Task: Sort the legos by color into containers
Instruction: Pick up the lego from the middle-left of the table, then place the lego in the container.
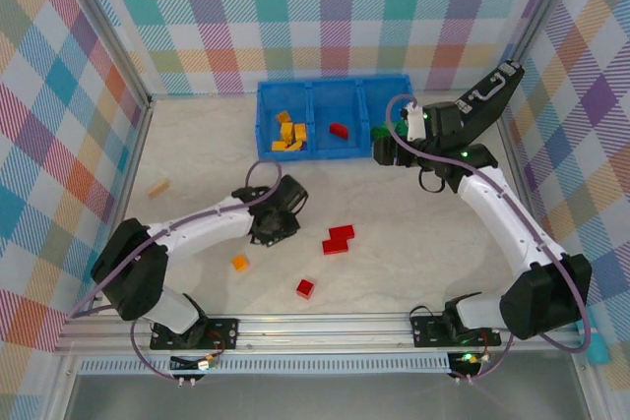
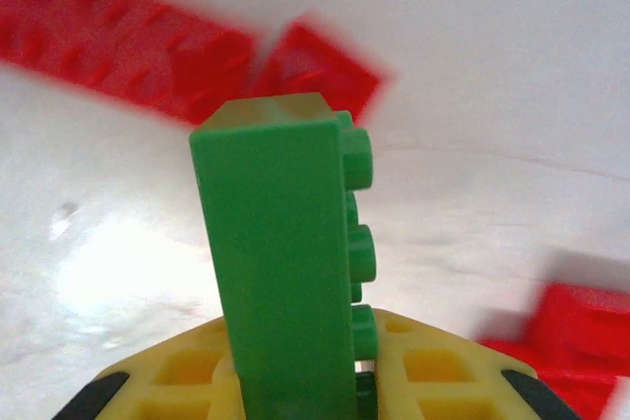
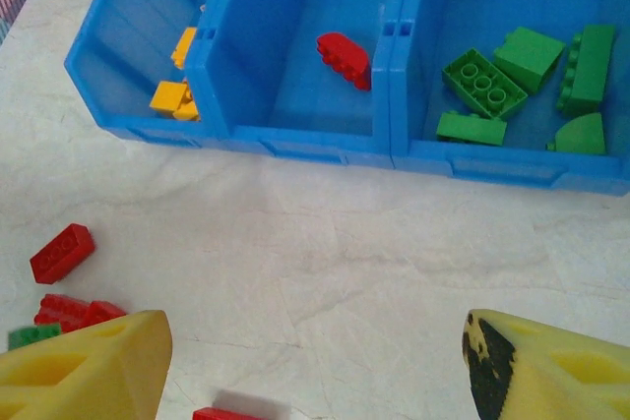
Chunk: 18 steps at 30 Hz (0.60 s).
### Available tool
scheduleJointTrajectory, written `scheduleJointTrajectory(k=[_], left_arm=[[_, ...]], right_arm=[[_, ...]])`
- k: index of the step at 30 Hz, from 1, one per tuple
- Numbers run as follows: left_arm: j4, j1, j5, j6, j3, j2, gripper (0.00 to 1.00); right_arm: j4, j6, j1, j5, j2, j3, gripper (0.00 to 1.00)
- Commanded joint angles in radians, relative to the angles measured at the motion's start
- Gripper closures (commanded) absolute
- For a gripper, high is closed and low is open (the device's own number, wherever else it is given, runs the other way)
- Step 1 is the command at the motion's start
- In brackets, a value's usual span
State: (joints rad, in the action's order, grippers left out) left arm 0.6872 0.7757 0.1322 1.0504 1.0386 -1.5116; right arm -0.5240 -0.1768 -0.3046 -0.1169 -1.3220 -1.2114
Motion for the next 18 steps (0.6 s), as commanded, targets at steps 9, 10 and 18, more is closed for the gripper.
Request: scheduleJointTrajectory(k=[9, 10, 18], left_arm=[[-0.124, 0.044, 0.041, -0.405, 0.651, -0.307, 0.85], [-0.169, 0.046, 0.03, -0.421, 0.701, -0.354, 0.85], [-0.294, 0.056, -0.082, -0.441, 1.161, -0.723, 0.86]], right_arm=[[-0.085, -0.083, -0.005, 0.078, 0.301, 0.134, 0.22], [-0.095, -0.095, -0.004, 0.097, 0.316, 0.161, 0.22], [-0.021, -0.266, -0.004, 0.02, 0.411, 0.361, 0.22]])
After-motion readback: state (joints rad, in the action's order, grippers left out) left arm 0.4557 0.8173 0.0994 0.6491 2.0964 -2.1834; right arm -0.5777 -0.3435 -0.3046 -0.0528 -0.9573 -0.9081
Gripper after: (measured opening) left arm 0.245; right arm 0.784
